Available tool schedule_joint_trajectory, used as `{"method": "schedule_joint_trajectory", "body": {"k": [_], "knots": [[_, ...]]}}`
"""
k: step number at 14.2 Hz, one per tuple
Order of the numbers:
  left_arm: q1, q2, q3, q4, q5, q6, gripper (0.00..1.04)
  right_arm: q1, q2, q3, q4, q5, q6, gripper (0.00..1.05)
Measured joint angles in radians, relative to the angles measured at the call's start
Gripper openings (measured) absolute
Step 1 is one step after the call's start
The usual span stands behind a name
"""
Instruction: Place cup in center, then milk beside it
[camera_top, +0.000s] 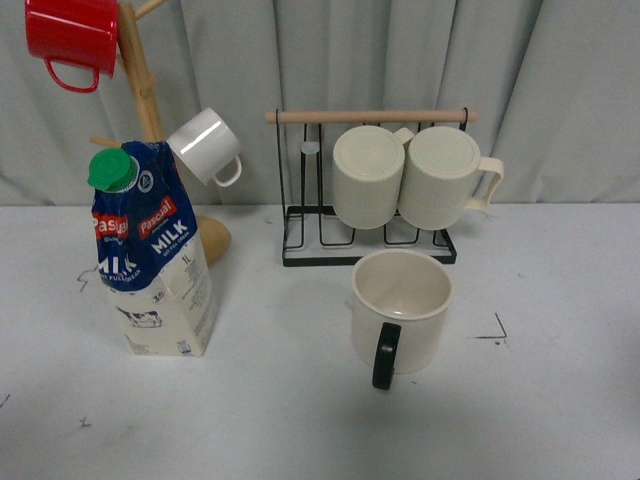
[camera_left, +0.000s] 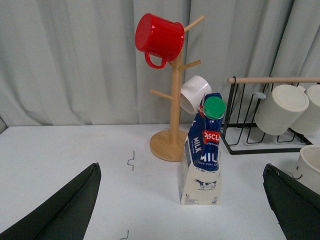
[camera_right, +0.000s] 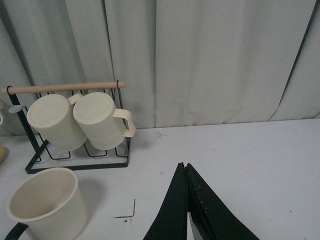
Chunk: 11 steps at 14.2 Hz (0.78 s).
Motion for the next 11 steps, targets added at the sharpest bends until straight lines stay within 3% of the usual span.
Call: {"method": "schedule_joint_trajectory", "body": {"k": [3,11], "knots": [[0.000,0.000,0.000,0.000,-0.001,0.000,0.98,-0.092,-0.184,-0.050,-0.136,-0.082,0.000,0.02],[0.000,0.000,0.000,0.000,0.000,0.000,0.98,-0.091,-0.598,-0.085,-0.492,-0.089,-0.001,0.02]]}}
